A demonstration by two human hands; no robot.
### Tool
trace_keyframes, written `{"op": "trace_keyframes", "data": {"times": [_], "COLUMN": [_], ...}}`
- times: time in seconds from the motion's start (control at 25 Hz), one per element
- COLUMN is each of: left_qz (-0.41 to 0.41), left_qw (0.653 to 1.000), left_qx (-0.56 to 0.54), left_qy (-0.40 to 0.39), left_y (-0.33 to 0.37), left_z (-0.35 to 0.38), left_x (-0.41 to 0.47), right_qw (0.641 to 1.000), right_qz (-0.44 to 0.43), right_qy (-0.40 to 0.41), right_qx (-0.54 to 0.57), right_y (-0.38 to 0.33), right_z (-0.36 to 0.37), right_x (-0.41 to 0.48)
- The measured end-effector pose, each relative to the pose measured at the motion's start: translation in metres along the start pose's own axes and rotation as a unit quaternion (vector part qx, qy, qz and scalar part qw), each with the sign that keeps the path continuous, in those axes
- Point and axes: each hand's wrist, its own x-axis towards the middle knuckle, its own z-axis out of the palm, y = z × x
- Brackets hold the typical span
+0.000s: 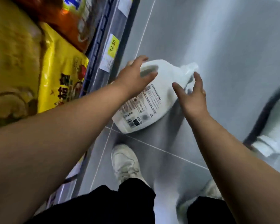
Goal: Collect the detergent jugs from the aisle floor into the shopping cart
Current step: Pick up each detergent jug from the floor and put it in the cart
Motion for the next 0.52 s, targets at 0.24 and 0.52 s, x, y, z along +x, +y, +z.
{"op": "trace_keyframes", "data": {"times": [0.24,0.52], "left_qz": [0.002,0.023], "left_qw": [0.993,0.989], "left_qx": [0.089,0.089], "left_qy": [-0.072,-0.116], "left_y": [-0.020,-0.017], "left_z": [0.009,0.000], "left_x": [0.047,0.058], "right_qw": [0.998,0.991], "right_qz": [-0.039,-0.021], "right_qy": [0.009,0.054], "right_qx": [0.042,0.120], "right_y": [0.001,0.004], "right_z": [0.029,0.042], "right_x": [0.037,0.037]}}
